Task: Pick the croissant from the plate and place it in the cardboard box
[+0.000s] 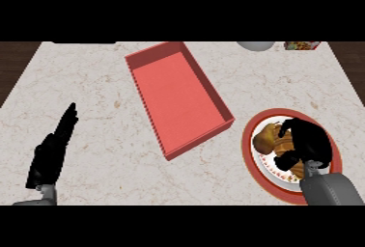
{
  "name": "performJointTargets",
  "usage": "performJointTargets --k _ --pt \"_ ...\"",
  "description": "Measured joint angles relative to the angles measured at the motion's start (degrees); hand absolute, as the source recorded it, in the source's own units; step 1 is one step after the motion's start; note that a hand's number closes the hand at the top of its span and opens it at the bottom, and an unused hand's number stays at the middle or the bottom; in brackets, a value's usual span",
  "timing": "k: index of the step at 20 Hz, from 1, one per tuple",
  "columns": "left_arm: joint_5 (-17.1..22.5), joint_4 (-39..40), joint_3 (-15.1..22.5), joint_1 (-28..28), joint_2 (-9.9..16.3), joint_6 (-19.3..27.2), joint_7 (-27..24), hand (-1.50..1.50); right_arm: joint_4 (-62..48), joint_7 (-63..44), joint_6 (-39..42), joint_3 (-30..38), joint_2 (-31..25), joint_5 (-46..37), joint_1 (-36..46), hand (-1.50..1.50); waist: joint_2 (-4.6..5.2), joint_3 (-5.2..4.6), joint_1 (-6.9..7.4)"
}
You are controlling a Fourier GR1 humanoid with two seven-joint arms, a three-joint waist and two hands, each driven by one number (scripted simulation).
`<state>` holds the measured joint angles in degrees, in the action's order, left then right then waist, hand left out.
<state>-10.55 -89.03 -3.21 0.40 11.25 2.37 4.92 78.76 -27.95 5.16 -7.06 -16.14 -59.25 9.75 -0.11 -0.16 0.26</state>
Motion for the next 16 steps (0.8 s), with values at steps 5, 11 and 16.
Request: performJointTargets --k 5,11,16 --pt "-1.2 -1.3 0.7 1.4 -1.2 0.6 0.0 0.00 3.7 -2.5 0.8 -3.1 2.1 -4.2 1.7 1.50 0.03 0.10 -0.07" --pt "-0.5 -1.0 -0.4 0.8 -0.8 -0.6 0.4 0.00 14.1 -4.4 2.7 -3.4 2.3 -5.7 0.5 1.50 0.00 0.15 -0.36" --pt "-0.3 0.5 -1.2 0.4 -0.5 -0.7 -0.5 0.00 22.3 -1.1 0.2 -3.0 5.6 -0.3 2.1 1.50 -0.03 0.17 -0.48"
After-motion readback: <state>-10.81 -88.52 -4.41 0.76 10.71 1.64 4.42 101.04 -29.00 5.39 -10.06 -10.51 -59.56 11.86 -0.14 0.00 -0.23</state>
